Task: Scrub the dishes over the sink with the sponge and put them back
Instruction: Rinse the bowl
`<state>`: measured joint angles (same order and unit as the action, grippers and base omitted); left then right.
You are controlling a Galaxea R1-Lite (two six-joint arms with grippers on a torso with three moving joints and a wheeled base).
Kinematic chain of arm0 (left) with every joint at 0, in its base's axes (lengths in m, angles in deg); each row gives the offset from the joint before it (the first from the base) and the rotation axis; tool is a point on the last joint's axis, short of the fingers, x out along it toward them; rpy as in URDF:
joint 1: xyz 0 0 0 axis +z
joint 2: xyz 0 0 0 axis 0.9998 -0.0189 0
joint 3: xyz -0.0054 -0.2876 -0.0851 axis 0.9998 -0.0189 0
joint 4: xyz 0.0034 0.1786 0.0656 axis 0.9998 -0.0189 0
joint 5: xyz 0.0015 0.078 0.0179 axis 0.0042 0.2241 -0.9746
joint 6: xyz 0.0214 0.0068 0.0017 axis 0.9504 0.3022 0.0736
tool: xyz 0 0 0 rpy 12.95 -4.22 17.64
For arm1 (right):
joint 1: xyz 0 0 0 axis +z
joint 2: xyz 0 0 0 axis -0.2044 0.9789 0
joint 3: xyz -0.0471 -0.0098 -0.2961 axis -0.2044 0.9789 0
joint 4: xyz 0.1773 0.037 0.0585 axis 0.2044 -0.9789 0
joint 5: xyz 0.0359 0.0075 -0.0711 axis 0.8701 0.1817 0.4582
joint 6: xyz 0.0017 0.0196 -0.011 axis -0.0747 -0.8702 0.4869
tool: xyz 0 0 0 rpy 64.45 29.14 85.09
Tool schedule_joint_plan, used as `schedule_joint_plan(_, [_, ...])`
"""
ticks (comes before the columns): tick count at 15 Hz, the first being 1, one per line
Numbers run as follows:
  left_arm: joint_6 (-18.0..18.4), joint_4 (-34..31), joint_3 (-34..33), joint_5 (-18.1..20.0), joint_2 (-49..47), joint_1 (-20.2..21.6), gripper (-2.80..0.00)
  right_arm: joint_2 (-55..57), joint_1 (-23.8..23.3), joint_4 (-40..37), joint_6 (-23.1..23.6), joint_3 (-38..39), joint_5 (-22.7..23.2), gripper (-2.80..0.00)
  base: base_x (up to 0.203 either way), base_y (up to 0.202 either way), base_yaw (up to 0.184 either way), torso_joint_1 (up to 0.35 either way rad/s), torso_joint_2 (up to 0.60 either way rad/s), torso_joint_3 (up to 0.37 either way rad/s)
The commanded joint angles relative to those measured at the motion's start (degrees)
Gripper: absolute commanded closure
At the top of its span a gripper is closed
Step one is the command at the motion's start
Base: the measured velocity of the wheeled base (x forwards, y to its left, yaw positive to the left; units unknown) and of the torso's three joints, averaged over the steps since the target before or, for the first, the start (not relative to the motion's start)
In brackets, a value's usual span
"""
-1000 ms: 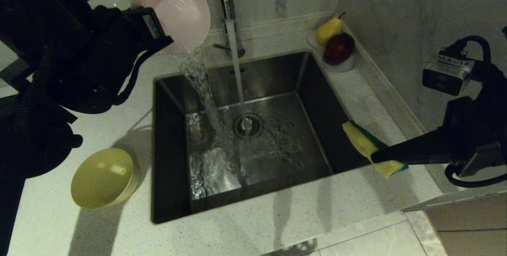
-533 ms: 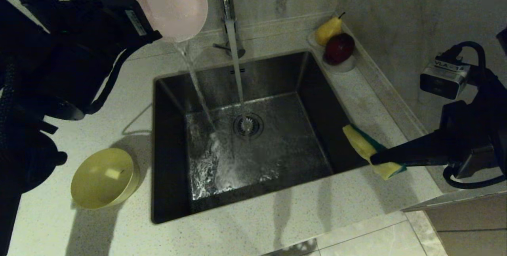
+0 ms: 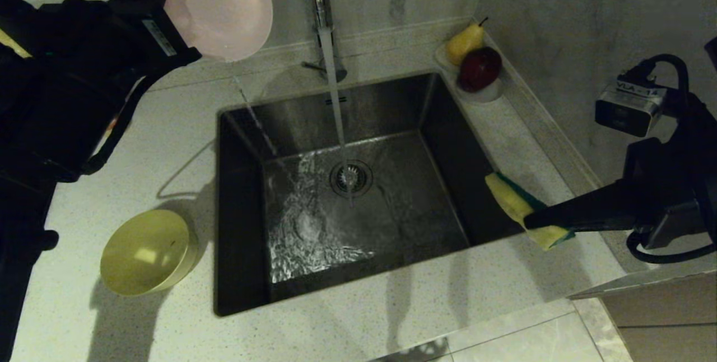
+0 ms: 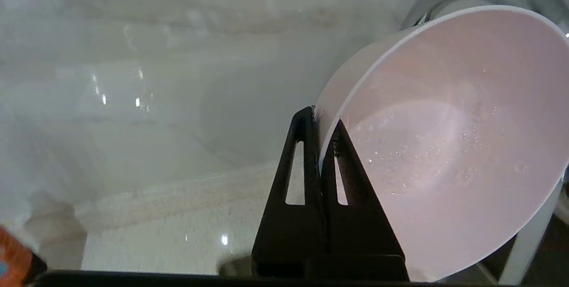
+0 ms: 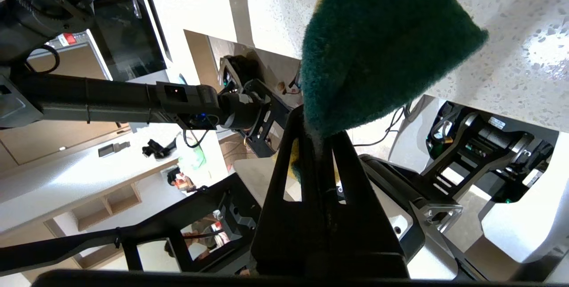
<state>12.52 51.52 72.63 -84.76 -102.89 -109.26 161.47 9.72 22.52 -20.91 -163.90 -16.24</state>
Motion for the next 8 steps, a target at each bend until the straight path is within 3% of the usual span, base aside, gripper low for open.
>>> schedule_joint_plan(1, [-3.6, -10.4, -0.1, -1.0, 1.9, 0.8, 0.0, -0.7, -0.1, -0.3, -0.3, 0.2, 0.2, 0.0, 0.0, 0.0, 0.0, 0.0, 0.0, 0.0])
schedule_joint_plan(4, [-16.6, -40.2, 4.7, -2.0, 5.1, 1.6, 0.0, -0.9, -0.1, -0.4, -0.4, 1.0, 0.2, 0.0, 0.0, 0.0, 0.0, 0.0, 0.0, 0.0])
schedule_joint_plan(6, [-26.4, -60.4, 13.2, -2.1, 6.6, 2.5, 0.0, -0.5, -0.1, -0.4, -0.5, 0.8, 0.1, 0.0, 0.0, 0.0, 0.0, 0.0, 0.0, 0.0])
schedule_joint_plan(8, [-33.9, -78.2, 21.9, -2.1, 7.6, 4.5, 0.0, -0.5, -0.1, -0.4, -0.5, 0.9, 0.1, 0.0, 0.0, 0.0, 0.0, 0.0, 0.0, 0.0])
